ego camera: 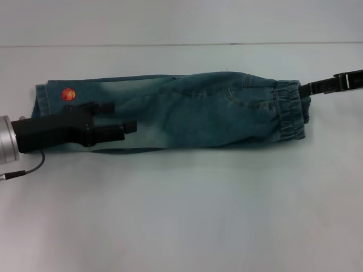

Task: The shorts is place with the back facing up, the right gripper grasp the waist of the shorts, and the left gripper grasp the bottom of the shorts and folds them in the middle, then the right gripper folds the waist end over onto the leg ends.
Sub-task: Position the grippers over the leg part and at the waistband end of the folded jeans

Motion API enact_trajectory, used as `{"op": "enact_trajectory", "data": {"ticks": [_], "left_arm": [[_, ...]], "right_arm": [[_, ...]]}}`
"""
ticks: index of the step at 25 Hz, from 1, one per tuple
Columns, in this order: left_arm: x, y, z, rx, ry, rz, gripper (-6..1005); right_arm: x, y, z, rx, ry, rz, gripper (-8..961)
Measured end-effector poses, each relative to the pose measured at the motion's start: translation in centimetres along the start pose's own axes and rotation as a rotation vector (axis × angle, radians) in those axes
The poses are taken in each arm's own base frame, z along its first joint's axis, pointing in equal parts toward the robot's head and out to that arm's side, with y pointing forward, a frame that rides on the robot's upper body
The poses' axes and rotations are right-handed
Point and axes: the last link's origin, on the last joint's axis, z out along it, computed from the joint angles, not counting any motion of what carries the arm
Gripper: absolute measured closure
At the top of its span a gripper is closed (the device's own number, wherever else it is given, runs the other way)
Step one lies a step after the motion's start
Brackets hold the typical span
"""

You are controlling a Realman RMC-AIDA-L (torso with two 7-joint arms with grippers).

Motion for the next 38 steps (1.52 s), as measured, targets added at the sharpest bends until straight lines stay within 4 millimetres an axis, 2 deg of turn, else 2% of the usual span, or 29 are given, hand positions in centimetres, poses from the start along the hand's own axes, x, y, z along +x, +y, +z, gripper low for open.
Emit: {"op": "enact_trajectory", "data": {"ticks": [8, 22, 30, 38], "left_arm": [[0.0, 0.2, 0.5, -0.011, -0.004, 0.014, 62], [-0.5, 0.2, 1.3, -0.004, -0.014, 0.018, 61], [-0.6, 0.4, 1.4, -0.006, -0.008, 0.013, 62], [-0.7, 0.3, 1.5, 0.002, -0.007, 0.011, 61]], "right_arm": [[-2.3, 1.0, 0.9, 0.126, 0.116, -0.026, 58], [-1.7, 2.2, 4.6, 0.153, 0.133, -0.063, 81], [-1.2, 2.5, 5.5, 0.143, 0.135, -0.066, 94], [-1.3, 2.9, 5.6, 0.125, 0.127, -0.079, 106]]}}
